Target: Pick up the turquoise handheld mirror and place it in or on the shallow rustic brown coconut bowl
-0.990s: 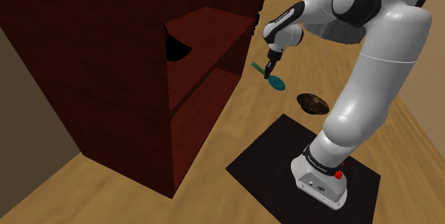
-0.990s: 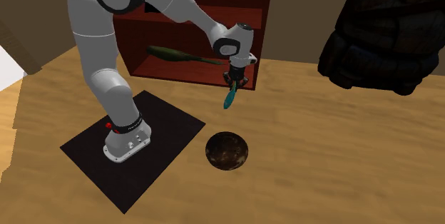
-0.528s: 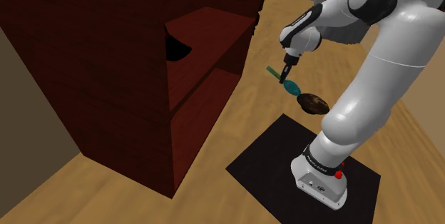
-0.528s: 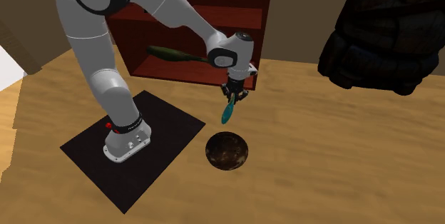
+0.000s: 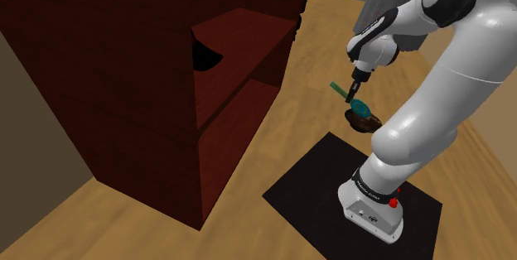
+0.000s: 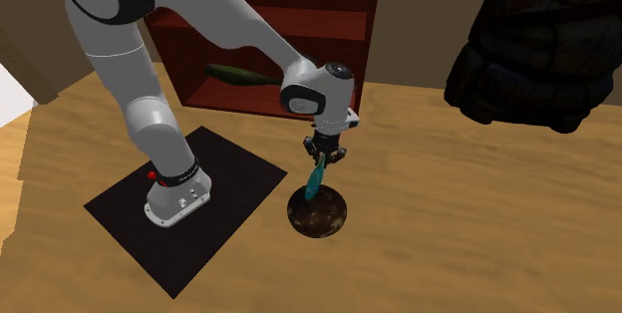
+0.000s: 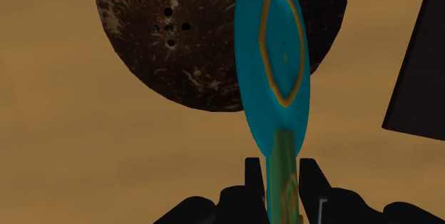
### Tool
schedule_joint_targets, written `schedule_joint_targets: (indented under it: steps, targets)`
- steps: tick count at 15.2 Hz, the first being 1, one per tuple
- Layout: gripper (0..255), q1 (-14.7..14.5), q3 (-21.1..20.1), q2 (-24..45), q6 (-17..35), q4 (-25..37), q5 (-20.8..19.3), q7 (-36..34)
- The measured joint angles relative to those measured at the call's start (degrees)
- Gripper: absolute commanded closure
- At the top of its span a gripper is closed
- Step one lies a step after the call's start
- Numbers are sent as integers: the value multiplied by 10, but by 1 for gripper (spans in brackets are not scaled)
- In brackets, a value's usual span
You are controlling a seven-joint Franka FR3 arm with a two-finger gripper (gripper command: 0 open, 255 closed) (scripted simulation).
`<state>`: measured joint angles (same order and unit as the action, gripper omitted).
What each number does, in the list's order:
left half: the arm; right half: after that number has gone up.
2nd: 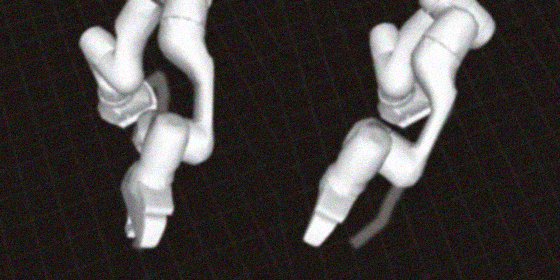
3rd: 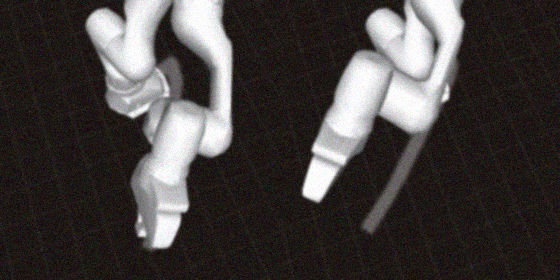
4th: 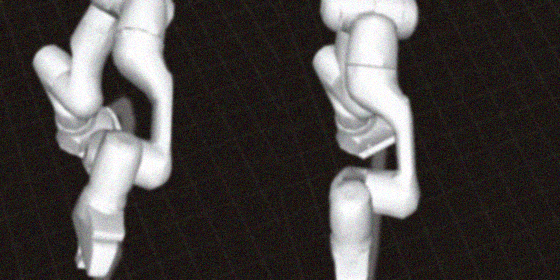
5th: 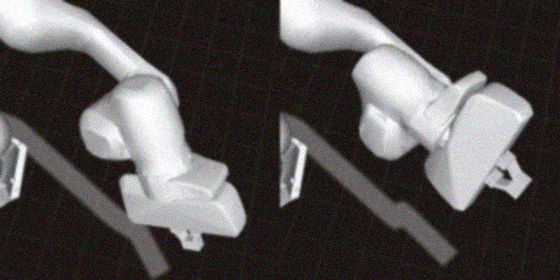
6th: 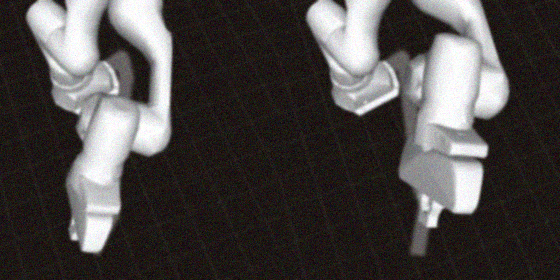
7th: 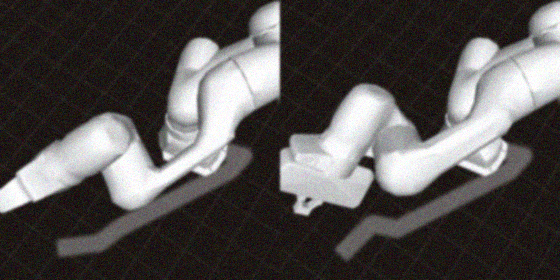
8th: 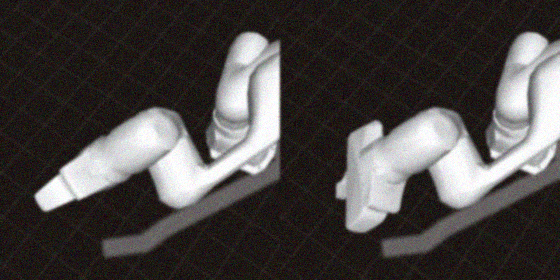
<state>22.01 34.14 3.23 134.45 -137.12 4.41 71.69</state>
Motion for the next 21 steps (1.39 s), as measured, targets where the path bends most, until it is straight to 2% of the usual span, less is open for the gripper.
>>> schedule_joint_targets:
  steps: [1, 9, 14, 21]
  targets:
    - [255, 5, 7, -11, -3, -6, -10, 5]
    - [255, 73, 65, 7, -5, 7, -8, 132]
    - [255, 82, 62, 39, 28, -3, 24, 165]
    - [255, 99, 37, 101, 78, -8, 90, 212]
